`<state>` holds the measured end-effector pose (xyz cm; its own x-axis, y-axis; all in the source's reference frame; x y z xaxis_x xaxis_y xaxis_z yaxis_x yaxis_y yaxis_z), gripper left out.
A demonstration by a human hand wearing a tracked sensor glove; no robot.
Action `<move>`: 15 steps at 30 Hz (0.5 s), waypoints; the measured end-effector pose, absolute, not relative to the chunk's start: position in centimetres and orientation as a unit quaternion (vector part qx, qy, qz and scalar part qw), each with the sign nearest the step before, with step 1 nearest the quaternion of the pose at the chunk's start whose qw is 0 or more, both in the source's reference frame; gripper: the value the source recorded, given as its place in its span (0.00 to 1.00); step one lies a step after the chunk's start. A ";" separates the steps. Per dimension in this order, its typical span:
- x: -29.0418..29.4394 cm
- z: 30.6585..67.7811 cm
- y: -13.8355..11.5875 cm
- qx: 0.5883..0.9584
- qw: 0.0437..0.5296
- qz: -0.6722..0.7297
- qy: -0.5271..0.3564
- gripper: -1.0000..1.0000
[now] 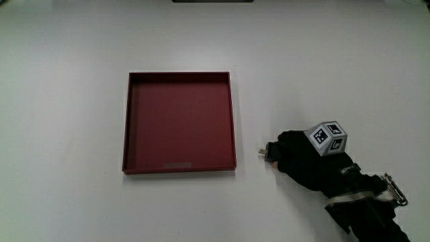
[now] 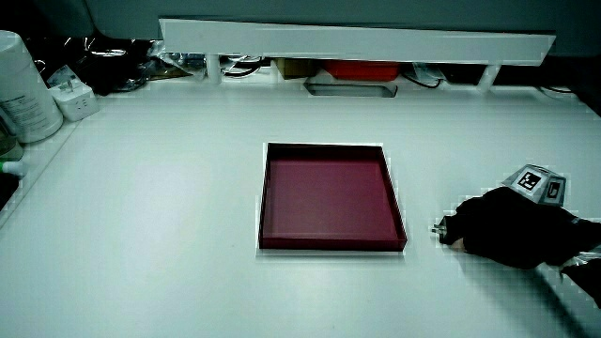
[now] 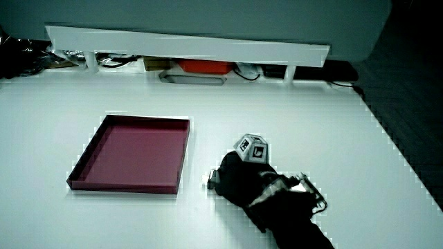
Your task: Pick charger from desk
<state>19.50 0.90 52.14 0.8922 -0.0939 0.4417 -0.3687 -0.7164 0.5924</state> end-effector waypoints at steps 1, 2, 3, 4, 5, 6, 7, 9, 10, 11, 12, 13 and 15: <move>19.4 51.9 0.9 0.908 0.348 0.196 -0.126 0.97; 19.4 51.7 0.9 0.909 0.344 0.196 -0.127 0.98; 19.3 51.5 0.9 0.912 0.341 0.190 -0.130 1.00; 19.3 51.6 0.9 0.911 0.342 0.189 -0.130 1.00; 19.3 51.7 0.9 0.910 0.344 0.189 -0.131 1.00; 19.3 51.8 0.8 0.910 0.346 0.188 -0.131 1.00; 19.2 51.7 0.8 0.913 0.342 0.183 -0.128 1.00; 19.2 51.8 0.7 0.908 0.350 0.188 -0.133 1.00; 19.0 51.7 0.5 0.907 0.350 0.192 -0.133 1.00; 18.7 51.2 0.3 0.907 0.351 0.195 -0.128 1.00; 18.6 51.1 0.1 0.909 0.346 0.192 -0.130 1.00; 18.3 50.6 -0.1 0.901 0.353 0.208 -0.140 1.00; 17.9 50.2 -0.5 0.907 0.346 0.196 -0.141 1.00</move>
